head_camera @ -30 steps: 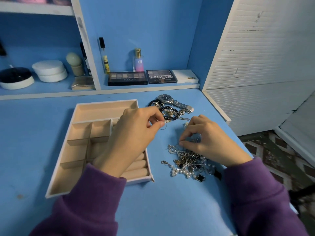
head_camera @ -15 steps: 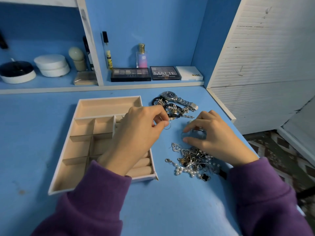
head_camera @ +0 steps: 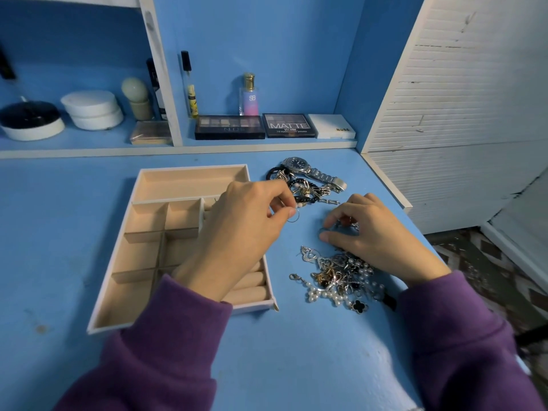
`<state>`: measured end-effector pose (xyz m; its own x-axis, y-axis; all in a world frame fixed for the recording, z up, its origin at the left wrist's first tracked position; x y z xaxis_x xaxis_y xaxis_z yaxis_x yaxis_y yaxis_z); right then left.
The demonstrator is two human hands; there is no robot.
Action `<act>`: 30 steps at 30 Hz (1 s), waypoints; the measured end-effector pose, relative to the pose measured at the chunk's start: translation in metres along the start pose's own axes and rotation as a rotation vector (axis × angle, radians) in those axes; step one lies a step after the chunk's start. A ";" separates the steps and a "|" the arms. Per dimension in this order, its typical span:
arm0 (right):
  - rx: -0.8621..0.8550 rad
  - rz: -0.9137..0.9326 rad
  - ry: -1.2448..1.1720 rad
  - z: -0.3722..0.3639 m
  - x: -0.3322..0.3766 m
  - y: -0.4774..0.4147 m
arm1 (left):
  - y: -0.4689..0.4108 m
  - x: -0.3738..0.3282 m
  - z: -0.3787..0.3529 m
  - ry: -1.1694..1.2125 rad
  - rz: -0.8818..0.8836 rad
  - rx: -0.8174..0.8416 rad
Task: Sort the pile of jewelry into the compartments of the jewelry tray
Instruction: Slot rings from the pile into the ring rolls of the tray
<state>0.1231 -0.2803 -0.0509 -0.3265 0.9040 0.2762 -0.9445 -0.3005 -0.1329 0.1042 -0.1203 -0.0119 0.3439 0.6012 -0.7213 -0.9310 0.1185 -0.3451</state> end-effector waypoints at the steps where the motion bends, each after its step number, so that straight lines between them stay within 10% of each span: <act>1: 0.004 -0.003 -0.004 0.000 0.000 0.000 | 0.000 0.000 0.000 -0.001 -0.001 -0.001; 19: -0.316 0.058 -0.267 0.021 0.046 0.009 | 0.033 0.005 0.046 -0.007 -0.044 -0.076; 30: -0.307 0.433 -0.243 -0.002 0.137 0.024 | 0.077 0.031 0.061 -0.192 -0.187 -0.122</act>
<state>0.0557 -0.1630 -0.0185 -0.7139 0.6118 0.3406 -0.6809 -0.4929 -0.5418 0.0354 -0.0448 -0.0241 0.4676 0.7180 -0.5156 -0.8283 0.1522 -0.5393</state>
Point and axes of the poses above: each hand's wrist, its own y-axis away from the middle knuckle, its own z-axis out of the back of the hand, x = y × z, the point moved 8 cm from there along -y, towards the middle knuckle, and after that the axes turned 9 degrees about y, right-handed, at the moved point
